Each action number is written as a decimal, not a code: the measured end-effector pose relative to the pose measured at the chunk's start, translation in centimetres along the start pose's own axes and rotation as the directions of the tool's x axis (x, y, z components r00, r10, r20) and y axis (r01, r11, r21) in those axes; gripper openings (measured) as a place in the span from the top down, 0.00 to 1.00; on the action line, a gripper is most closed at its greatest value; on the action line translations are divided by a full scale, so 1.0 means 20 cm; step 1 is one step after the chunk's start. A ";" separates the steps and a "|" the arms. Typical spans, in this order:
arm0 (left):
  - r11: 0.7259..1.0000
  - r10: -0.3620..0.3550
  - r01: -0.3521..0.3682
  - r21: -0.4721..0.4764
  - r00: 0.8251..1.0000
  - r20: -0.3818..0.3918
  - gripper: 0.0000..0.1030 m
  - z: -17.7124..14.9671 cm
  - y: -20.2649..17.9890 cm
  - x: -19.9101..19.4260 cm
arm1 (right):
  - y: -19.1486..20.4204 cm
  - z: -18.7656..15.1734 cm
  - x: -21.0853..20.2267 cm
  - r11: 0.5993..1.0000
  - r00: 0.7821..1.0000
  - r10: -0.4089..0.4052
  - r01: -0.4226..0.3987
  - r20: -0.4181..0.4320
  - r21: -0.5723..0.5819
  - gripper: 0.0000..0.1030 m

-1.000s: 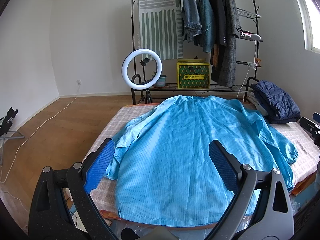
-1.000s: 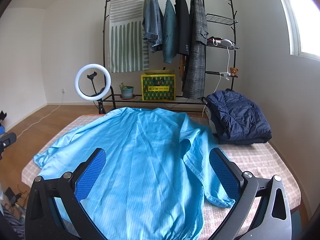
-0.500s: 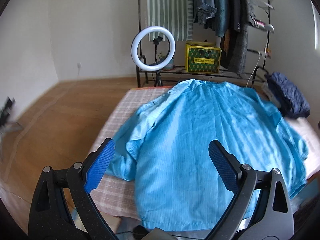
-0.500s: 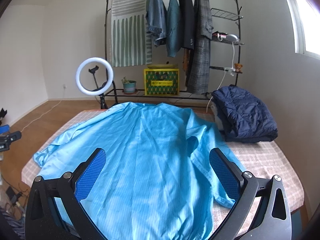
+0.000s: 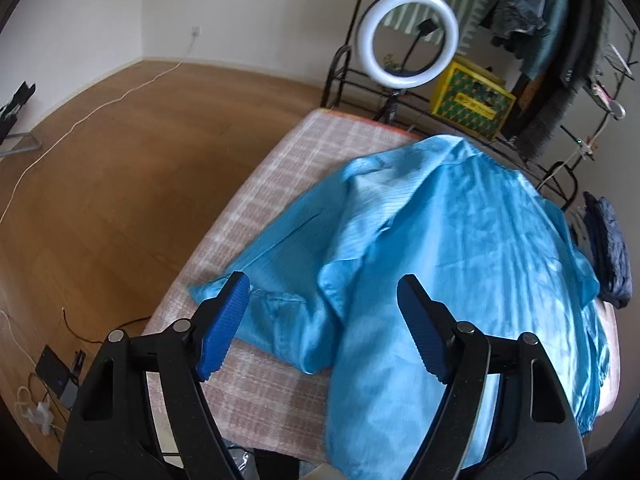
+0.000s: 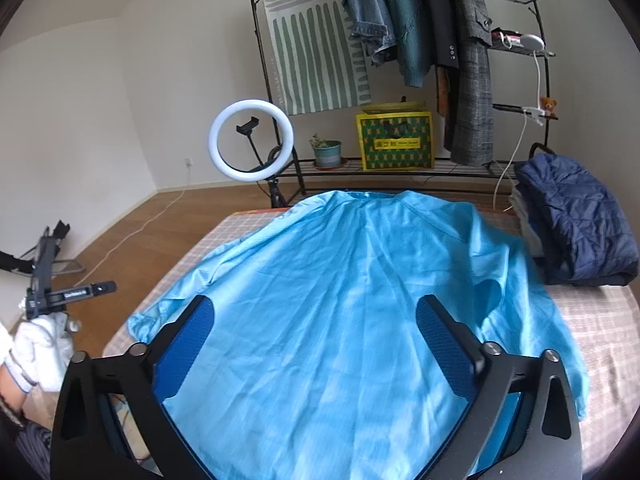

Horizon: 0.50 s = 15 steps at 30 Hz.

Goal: Fold large clothes
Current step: 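Grasp the blue shirt's side edge with the left gripper and lift it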

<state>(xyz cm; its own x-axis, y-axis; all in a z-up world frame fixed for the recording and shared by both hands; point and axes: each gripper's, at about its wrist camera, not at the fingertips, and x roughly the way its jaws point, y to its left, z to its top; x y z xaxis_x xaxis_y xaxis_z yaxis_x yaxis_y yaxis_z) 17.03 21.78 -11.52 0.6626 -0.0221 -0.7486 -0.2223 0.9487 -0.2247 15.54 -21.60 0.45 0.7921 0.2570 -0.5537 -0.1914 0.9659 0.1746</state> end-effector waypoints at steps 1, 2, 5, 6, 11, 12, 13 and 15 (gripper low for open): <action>1.000 0.009 -0.009 0.001 1.000 -0.016 0.25 0.00 0.02 0.04 | 0.00 0.00 0.01 1.000 1.000 0.005 -0.005 -0.010 0.007 0.12; 1.000 0.018 -0.018 -0.002 0.999 -0.027 0.26 0.01 0.04 0.07 | 0.00 -0.01 0.05 1.000 1.000 0.014 -0.014 -0.028 0.018 0.15; 0.999 0.011 -0.014 -0.039 0.998 -0.069 0.26 0.02 0.12 0.17 | -0.02 -0.03 0.14 0.998 0.994 0.045 -0.039 -0.100 0.057 0.29; 0.998 -0.002 -0.005 -0.065 0.995 -0.096 0.26 0.01 0.16 0.20 | -0.03 -0.02 0.16 0.995 0.990 0.062 -0.052 -0.125 0.082 0.31; 0.985 -0.027 -0.003 -0.175 0.985 -0.170 0.26 0.02 0.33 0.36 | -0.04 -0.01 0.14 0.986 0.986 0.115 -0.098 -0.121 0.138 0.32; 0.977 -0.023 -0.017 -0.211 0.982 -0.189 0.26 0.01 0.37 0.40 | -0.04 -0.01 0.14 0.988 0.988 0.106 -0.092 -0.110 0.127 0.32; 0.969 -0.026 -0.025 -0.245 0.979 -0.202 0.26 0.01 0.41 0.43 | -0.04 -0.01 0.14 0.990 0.990 0.097 -0.085 -0.101 0.115 0.32; 0.952 -0.039 -0.035 -0.305 0.972 -0.232 0.26 -0.02 0.48 0.48 | -0.02 -0.04 0.18 0.994 0.991 0.077 -0.067 -0.107 0.090 0.32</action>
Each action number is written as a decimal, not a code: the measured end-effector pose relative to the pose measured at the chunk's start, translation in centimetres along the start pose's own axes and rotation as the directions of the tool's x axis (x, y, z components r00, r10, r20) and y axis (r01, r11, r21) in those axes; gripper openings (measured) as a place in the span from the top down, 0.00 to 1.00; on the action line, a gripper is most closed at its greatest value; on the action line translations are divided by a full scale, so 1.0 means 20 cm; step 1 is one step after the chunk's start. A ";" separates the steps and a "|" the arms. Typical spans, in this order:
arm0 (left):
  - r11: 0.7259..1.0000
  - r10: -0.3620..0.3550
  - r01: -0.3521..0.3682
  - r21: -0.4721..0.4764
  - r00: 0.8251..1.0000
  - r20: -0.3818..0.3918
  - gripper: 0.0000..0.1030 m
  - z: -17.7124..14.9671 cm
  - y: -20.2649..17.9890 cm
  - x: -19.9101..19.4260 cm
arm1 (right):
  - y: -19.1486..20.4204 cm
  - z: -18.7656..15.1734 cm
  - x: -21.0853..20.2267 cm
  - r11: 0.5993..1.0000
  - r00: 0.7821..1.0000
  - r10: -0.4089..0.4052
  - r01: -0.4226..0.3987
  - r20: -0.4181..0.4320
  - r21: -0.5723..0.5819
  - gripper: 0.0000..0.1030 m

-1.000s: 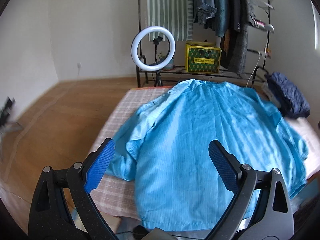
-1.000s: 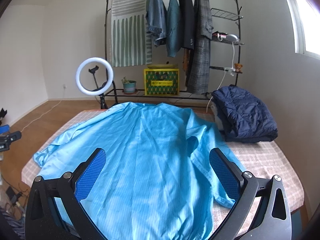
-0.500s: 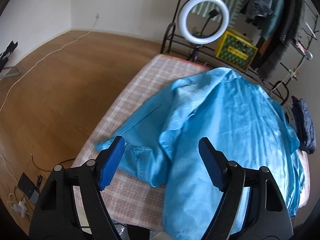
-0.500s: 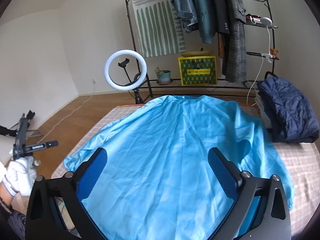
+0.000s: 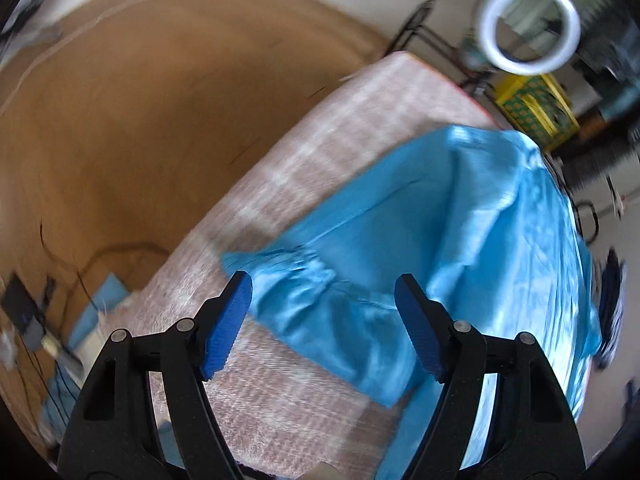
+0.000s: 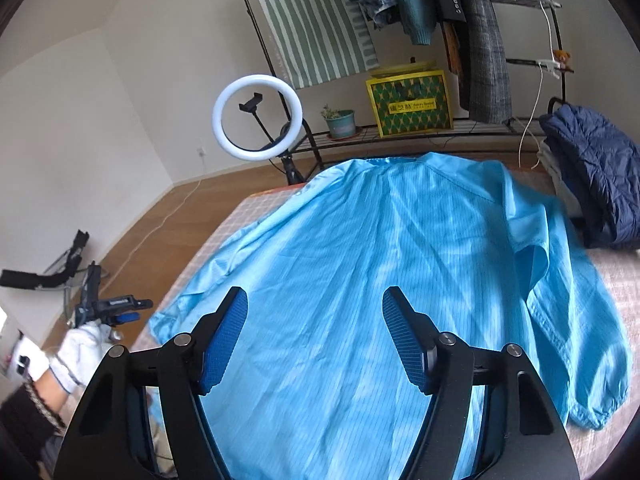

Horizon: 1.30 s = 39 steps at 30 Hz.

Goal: Fold large clothes
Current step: 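Grasp the blue shirt's side edge with the left gripper and lift it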

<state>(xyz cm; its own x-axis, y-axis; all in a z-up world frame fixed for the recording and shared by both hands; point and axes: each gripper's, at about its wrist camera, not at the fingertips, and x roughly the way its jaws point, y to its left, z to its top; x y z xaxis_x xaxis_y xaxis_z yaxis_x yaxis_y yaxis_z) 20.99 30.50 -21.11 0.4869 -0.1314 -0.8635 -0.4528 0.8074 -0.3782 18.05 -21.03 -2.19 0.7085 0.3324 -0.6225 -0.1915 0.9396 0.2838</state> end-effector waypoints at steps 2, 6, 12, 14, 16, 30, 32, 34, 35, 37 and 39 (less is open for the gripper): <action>0.999 -0.006 0.005 -0.032 0.999 -0.034 0.26 -0.01 0.05 0.04 | 0.00 -0.01 0.05 1.000 0.999 0.018 -0.018 -0.034 0.005 0.32; 0.997 -0.034 0.029 -0.070 0.997 -0.075 0.26 -0.03 0.09 0.10 | 0.05 -0.05 0.09 0.998 0.998 0.018 -0.021 -0.065 -0.053 0.32; 0.995 -0.032 0.023 -0.093 0.995 -0.097 0.64 -0.02 0.09 0.14 | 0.10 -0.06 0.05 0.994 0.999 0.017 -0.022 -0.049 -0.106 0.32; 0.996 -0.031 0.023 -0.083 0.995 -0.098 0.89 -0.02 0.07 0.14 | 0.11 -0.07 0.05 0.993 0.999 0.013 -0.019 -0.048 -0.119 0.32; 0.998 -0.016 0.012 -0.062 0.997 -0.073 0.95 -0.01 0.05 0.12 | 0.12 -0.08 0.05 0.991 0.999 0.006 -0.013 -0.048 -0.136 0.32; 1.000 -0.018 0.017 0.020 0.999 0.051 1.00 -0.01 0.03 -0.07 | 0.28 -0.24 0.12 0.956 0.993 0.022 -0.055 -0.119 -0.288 0.32; 0.999 -0.037 0.038 -0.023 0.999 0.022 0.95 -0.02 0.06 -0.05 | 0.30 -0.25 0.12 0.950 0.993 0.014 -0.051 -0.120 -0.309 0.32; 0.995 -0.056 0.055 -0.080 0.998 -0.011 0.69 -0.02 0.09 -0.02 | 0.31 -0.26 0.12 0.949 0.994 0.009 -0.043 -0.109 -0.314 0.32; 0.992 -0.059 0.057 -0.111 0.998 -0.012 0.49 -0.02 0.11 0.00 | 0.31 -0.26 0.12 0.948 0.995 0.005 -0.037 -0.101 -0.316 0.32; 0.987 -0.068 0.065 -0.149 0.998 -0.017 0.40 -0.02 0.13 0.03 | 0.31 -0.26 0.12 0.947 0.996 -0.002 -0.028 -0.092 -0.320 0.32; 0.981 -0.110 0.095 -0.170 0.991 -0.081 0.40 -0.03 0.12 0.12 | 0.31 -0.26 0.12 0.946 0.996 -0.008 -0.021 -0.088 -0.322 0.32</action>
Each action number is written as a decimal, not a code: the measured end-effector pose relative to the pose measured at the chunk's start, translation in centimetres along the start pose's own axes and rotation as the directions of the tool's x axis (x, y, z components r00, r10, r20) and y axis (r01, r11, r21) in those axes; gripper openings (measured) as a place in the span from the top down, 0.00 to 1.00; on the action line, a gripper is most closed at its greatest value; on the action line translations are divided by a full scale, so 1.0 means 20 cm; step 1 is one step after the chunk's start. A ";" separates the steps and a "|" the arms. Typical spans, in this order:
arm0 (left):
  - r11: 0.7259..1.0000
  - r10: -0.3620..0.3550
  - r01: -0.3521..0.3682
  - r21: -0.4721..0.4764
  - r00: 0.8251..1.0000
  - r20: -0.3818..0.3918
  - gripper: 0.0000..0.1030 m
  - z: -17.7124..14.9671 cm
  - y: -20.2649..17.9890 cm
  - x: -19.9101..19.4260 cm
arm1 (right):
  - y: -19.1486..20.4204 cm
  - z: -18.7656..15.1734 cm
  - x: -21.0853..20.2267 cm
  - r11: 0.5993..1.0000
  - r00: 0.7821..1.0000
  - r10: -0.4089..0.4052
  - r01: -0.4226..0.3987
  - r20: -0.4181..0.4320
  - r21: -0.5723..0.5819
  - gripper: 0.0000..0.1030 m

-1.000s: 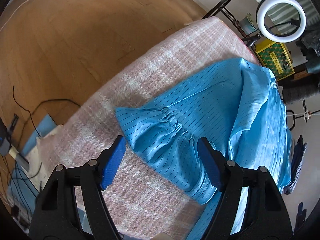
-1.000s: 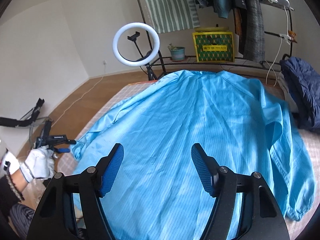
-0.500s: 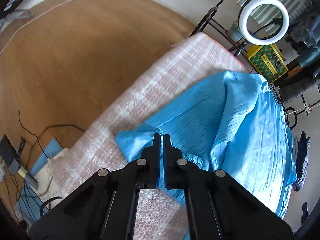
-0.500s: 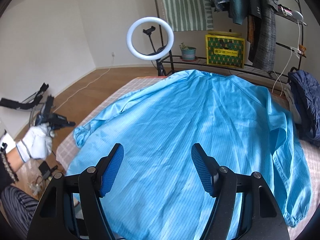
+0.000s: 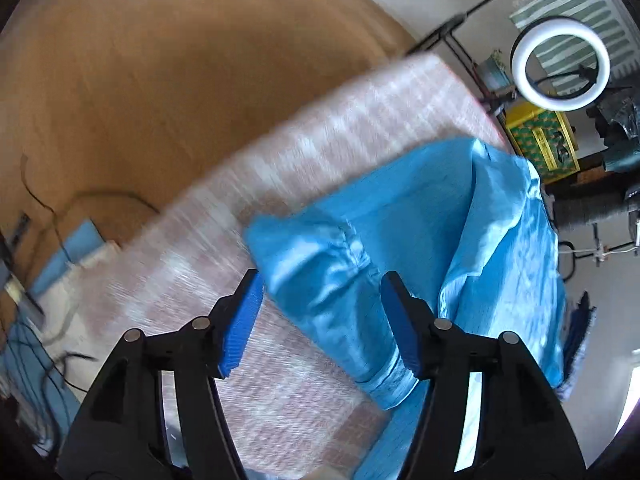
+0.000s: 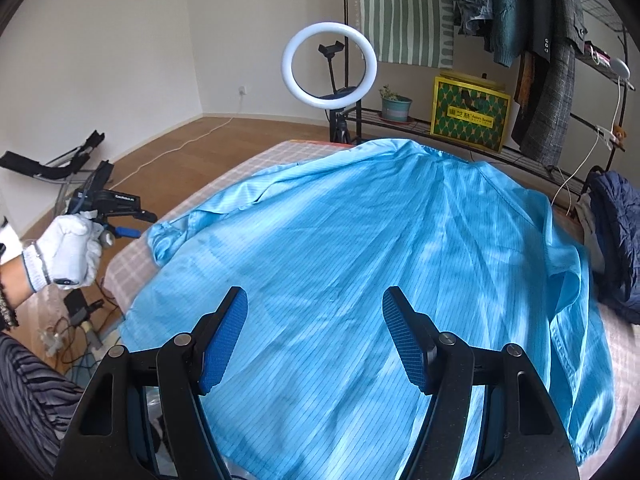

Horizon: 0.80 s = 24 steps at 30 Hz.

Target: Fold large clothes

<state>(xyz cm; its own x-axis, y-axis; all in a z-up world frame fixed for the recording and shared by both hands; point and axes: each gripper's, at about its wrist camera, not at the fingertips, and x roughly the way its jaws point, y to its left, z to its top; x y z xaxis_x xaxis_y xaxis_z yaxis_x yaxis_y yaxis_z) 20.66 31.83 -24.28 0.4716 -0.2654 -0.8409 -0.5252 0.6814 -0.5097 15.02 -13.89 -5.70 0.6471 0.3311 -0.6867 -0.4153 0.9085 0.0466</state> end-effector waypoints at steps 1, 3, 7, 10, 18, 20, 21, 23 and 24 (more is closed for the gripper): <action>1.000 0.005 -0.005 -0.004 1.000 -0.030 0.40 0.00 0.00 0.04 | 0.00 0.00 0.00 1.000 1.000 0.000 0.000 -0.002 0.000 0.32; 0.999 0.041 -0.041 0.014 0.999 0.005 0.40 -0.02 -0.03 0.06 | 0.00 -0.01 0.01 1.000 1.000 -0.002 0.002 -0.008 0.000 0.32; 0.996 0.062 -0.064 0.059 0.998 0.032 0.95 0.00 -0.10 0.09 | -0.01 -0.01 0.03 1.000 1.000 -0.011 0.011 -0.013 0.004 0.32; 0.995 0.066 -0.070 0.076 0.996 0.056 1.00 0.01 -0.12 0.09 | -0.02 -0.02 0.04 1.000 1.000 -0.024 0.025 -0.018 0.015 0.32; 0.941 -0.024 -0.089 0.327 0.945 0.327 1.00 -0.04 -0.40 -0.33 | -0.09 -0.04 0.08 0.998 0.997 -0.043 0.046 -0.057 0.052 0.32; 0.936 -0.066 -0.058 0.348 0.940 0.336 1.00 -0.06 -0.43 -0.40 | -0.11 -0.04 0.10 0.996 0.997 -0.035 0.040 -0.072 0.075 0.32; 0.930 -0.094 -0.035 0.365 0.939 0.331 1.00 -0.08 -0.46 -0.43 | -0.12 -0.04 0.10 0.996 0.997 -0.028 0.035 -0.078 0.088 0.32; 0.910 -0.129 -0.023 0.413 0.933 0.335 1.00 -0.12 -0.51 -0.49 | -0.13 -0.04 0.11 0.994 0.996 -0.017 0.026 -0.083 0.103 0.32; 0.897 -0.139 -0.028 0.440 0.929 0.342 1.00 -0.14 -0.55 -0.51 | -0.13 -0.03 0.11 0.994 0.996 -0.015 0.024 -0.082 0.107 0.32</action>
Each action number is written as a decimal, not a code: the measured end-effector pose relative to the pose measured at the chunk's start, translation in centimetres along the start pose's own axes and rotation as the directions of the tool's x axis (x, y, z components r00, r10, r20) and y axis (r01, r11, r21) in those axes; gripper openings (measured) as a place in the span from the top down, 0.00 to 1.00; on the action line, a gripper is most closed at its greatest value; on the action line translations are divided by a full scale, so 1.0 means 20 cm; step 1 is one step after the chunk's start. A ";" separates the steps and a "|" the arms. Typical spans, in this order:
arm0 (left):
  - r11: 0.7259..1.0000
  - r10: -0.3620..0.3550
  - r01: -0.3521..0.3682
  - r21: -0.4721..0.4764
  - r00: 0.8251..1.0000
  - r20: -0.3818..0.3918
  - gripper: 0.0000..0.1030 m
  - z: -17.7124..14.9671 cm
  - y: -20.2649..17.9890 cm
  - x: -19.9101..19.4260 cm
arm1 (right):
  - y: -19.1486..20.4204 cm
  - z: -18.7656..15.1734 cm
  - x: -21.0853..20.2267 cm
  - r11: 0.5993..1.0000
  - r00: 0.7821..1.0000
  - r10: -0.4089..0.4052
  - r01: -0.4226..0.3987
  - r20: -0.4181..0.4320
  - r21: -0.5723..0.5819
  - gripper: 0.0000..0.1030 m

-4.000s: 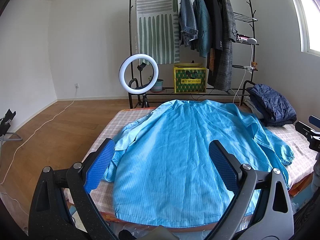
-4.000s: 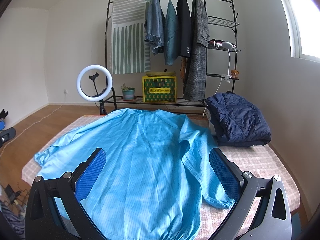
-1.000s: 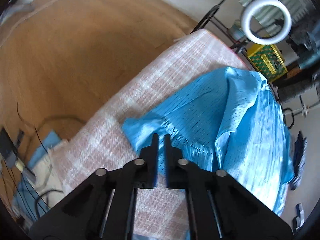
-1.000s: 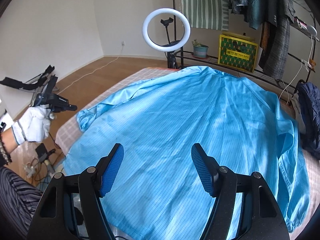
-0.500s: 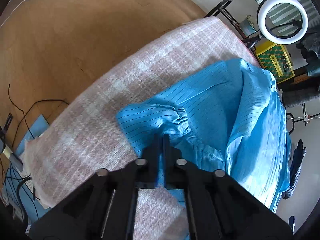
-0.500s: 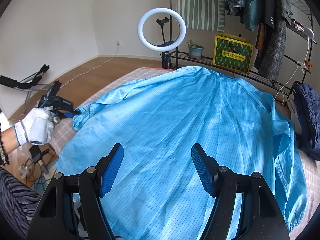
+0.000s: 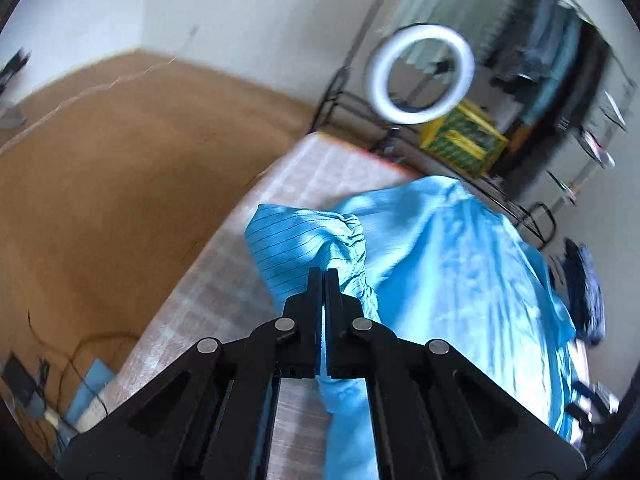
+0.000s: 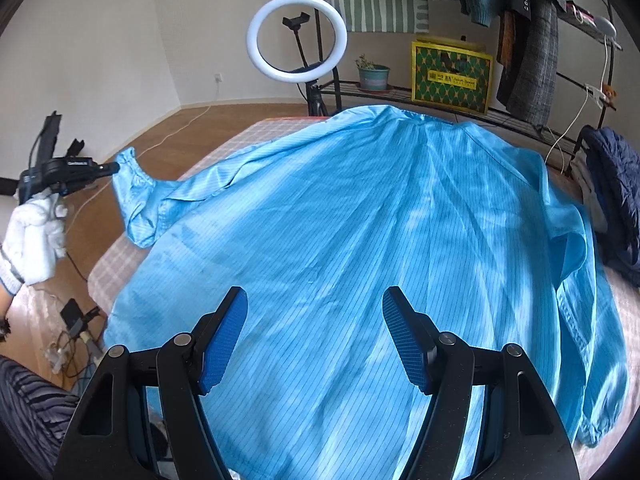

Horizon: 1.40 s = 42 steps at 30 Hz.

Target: Fold large clothes

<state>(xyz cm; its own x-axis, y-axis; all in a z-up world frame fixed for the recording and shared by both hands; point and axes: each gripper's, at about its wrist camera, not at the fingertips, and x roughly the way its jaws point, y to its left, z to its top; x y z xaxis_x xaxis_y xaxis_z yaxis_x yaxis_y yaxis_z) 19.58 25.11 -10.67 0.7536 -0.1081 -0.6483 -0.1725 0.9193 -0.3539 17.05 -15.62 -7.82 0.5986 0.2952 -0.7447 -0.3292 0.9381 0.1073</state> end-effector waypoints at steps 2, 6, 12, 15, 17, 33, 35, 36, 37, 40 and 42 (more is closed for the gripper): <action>0.997 -0.034 0.033 0.074 0.999 0.023 1.00 -0.01 -0.12 -0.06 | 0.00 0.01 0.00 1.000 1.000 0.007 -0.007 0.000 0.002 0.37; 0.968 -0.125 0.117 0.224 0.992 0.021 1.00 -0.10 -0.36 -0.18 | -0.02 0.03 0.03 0.999 0.999 0.030 -0.030 -0.020 0.031 0.45; 0.847 -0.206 0.245 0.471 0.969 -0.134 1.00 -0.48 -0.74 -0.25 | -0.10 0.04 0.07 0.994 0.998 0.045 -0.040 -0.044 0.099 0.45; 0.798 -0.196 0.283 0.532 0.957 -0.216 1.00 -0.66 -0.85 -0.24 | -0.13 0.07 0.08 0.993 0.998 0.047 -0.041 -0.045 0.111 0.45; 0.767 -0.167 0.282 0.576 0.955 -0.246 1.00 -0.75 -0.88 -0.23 | -0.13 0.08 0.10 0.993 0.998 0.055 -0.050 -0.044 0.109 0.45; 0.756 -0.179 0.316 0.573 0.942 -0.284 1.00 -0.81 -0.82 -0.25 | 0.03 0.54 0.95 0.861 0.872 0.461 -0.395 -0.163 0.321 0.44; 0.762 -0.183 0.321 0.562 0.940 -0.288 1.00 -0.81 -0.80 -0.24 | 0.07 0.55 1.07 0.854 0.868 0.465 -0.388 -0.173 0.347 0.44; 0.766 -0.187 0.323 0.556 0.939 -0.288 1.00 -0.80 -0.79 -0.24 | 0.10 0.55 1.14 0.858 0.870 0.456 -0.375 -0.186 0.352 0.44; 0.767 -0.189 0.325 0.553 0.939 -0.289 1.00 -0.80 -0.78 -0.24 | 0.12 0.54 1.19 0.863 0.874 0.443 -0.358 -0.197 0.356 0.44; 0.765 -0.187 0.321 0.559 0.940 -0.284 1.00 -0.80 -0.76 -0.25 | 0.16 0.52 1.27 0.840 0.858 0.473 -0.371 -0.201 0.396 0.99; 0.763 -0.189 0.325 0.559 0.939 -0.288 1.00 -0.81 -0.75 -0.25 | 0.17 0.52 1.26 0.821 0.850 0.496 -0.390 -0.180 0.417 0.98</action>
<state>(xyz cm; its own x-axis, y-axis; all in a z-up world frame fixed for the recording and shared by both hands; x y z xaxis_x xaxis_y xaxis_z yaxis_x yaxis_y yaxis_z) 8.09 5.77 -13.01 0.5577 -0.3839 -0.7359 0.4673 0.8780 -0.1039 38.56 -3.19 -19.43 0.2140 0.6833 -0.6981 -0.1994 0.7302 0.6535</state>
